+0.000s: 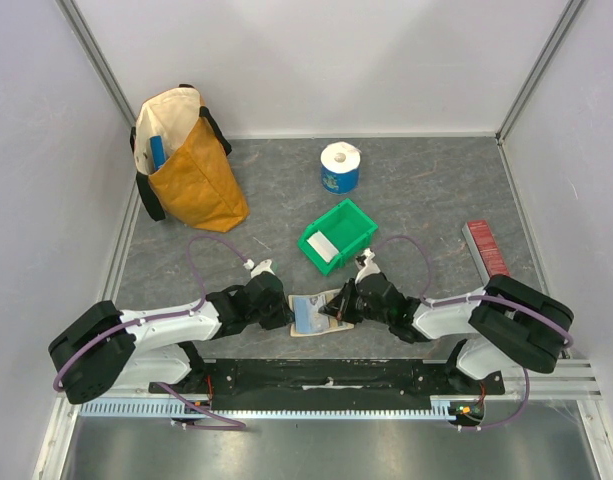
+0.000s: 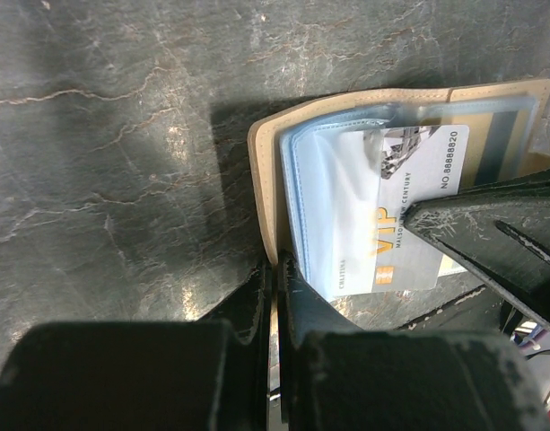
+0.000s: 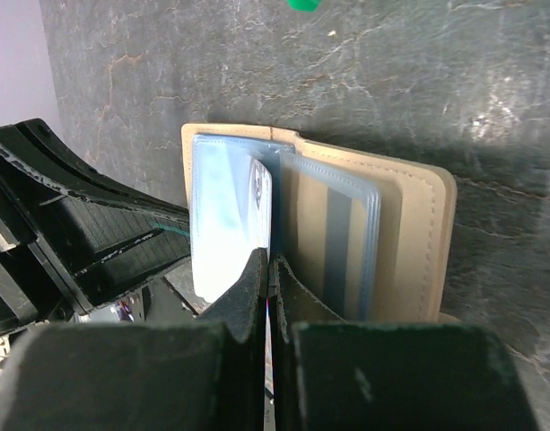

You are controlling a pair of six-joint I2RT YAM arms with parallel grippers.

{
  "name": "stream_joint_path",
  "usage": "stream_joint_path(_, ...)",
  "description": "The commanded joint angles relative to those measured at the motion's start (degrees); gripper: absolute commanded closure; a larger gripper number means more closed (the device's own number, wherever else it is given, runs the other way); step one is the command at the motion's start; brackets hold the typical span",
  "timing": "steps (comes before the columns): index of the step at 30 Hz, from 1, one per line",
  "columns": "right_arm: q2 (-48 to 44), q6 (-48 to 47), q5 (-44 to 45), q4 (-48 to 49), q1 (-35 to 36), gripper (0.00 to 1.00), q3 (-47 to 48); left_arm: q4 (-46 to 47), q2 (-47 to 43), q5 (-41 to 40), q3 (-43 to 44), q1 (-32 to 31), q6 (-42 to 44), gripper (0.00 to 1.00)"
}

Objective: Put the credit cards into the card holder
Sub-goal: Insert the credit card into the card holder.

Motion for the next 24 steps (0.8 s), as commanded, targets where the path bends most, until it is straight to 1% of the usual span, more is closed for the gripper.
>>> stream_joint_path(1,2.25,0.28,-3.61,-2.8,1.93,1.0,1.38,-1.97,2.13,-0.82,-1.45,-0.27,0.94,0.98)
stream_joint_path(5,3.22,1.07,-4.05,-2.89,2.54,1.0,1.91,-2.06,2.04,-0.91,-1.63,-0.27,0.85,0.98)
stream_joint_path(7,3.48,1.24,-3.61,-3.32,2.98,0.94,2.26,-1.97,2.13,-0.91,-1.54,-0.27,0.76,0.98)
stream_joint_path(9,3.4,0.11,-2.74,-6.38,3.07,0.88,3.22,-2.06,2.22,-0.91,-1.54,-0.18,0.85,0.98)
stream_joint_path(10,2.7,-0.59,-1.51,-8.32,3.07,0.81,3.75,-2.23,2.13,-0.91,-1.54,-0.27,0.85,0.98)
stream_joint_path(13,-0.55,-3.23,2.36,-15.61,2.98,0.67,5.42,-2.41,1.69,-0.91,-1.8,-0.27,0.76,0.98)
stream_joint_path(15,-2.66,-5.07,5.43,-20.27,2.98,0.52,6.65,-2.41,1.34,-0.91,-2.16,-0.27,0.76,0.98)
stream_joint_path(17,-4.24,-6.48,7.81,-23.87,2.98,0.46,7.62,-2.41,0.99,-1.0,-2.33,-0.27,0.67,0.98)
stream_joint_path(19,-6.0,-7.19,8.52,-25.12,2.89,0.41,7.71,-2.41,0.99,-1.08,-2.33,-0.27,0.76,0.98)
stream_joint_path(24,-2.94,-7.98,4.93,-22.67,3.07,0.42,8.76,-1.71,1.78,-0.47,-2.16,-0.18,1.02,0.98)
